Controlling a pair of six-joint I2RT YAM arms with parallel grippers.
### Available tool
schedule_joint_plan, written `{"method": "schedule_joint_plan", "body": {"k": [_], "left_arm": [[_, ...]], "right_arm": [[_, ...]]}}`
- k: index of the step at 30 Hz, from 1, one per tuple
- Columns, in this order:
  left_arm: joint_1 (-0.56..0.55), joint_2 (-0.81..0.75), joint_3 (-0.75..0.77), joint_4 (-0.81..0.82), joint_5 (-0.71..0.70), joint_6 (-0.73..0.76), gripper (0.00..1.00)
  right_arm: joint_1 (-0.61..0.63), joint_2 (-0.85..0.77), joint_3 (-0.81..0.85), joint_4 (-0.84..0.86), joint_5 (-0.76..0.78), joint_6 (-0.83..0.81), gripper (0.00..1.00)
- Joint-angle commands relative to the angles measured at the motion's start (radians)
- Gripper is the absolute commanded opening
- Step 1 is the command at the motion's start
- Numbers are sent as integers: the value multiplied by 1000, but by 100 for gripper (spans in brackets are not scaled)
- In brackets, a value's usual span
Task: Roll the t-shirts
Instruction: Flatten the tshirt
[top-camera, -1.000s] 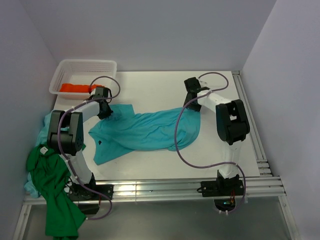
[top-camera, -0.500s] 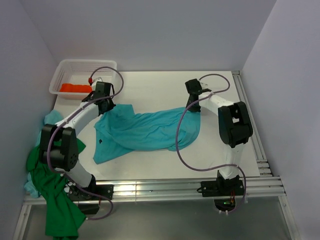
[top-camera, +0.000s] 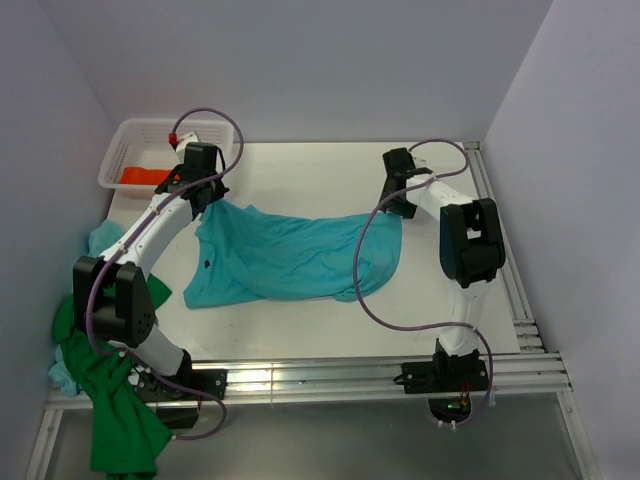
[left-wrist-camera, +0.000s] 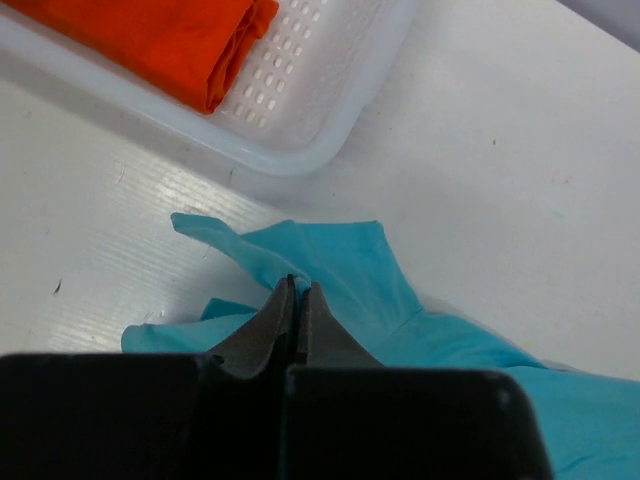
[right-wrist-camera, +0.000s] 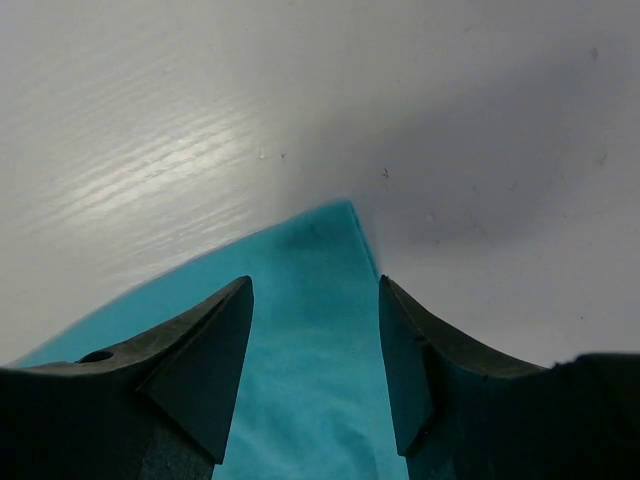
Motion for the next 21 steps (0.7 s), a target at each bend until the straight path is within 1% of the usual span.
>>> {"method": "schedule_joint_plan", "body": {"k": [1, 5, 6, 7, 13, 14, 15, 18, 21], "left_arm": [[-4, -23, 47, -30, -26, -11, 0], [-4, -22, 25, -15, -14, -12, 0], [-4, -23, 21, -7, -11, -11, 0], [-4, -23, 13, -3, -8, -9, 0], [-4, -9, 10, 7, 0, -1, 0], [-2, -5, 11, 7, 1, -1, 0], [-4, -3, 11, 7, 1, -1, 0], [-4, 1, 11, 10, 0, 6, 0], [-2, 4, 11, 4, -5, 12, 0]], "right_arm": [[-20, 53, 74, -38, -24, -37, 61], [-23, 88, 112, -79, 0, -37, 60], [-24, 92, 114, -78, 0, -42, 63], [-27, 98, 115, -70, -3, -54, 70], [-29, 127, 135, -62, -24, -91, 58], [-29, 136, 153, -78, -33, -94, 53], [-29, 144, 163, -88, -42, -96, 51], [-31, 161, 187, -119, -75, -109, 51], [-35, 168, 200, -147, -76, -137, 55]]}}
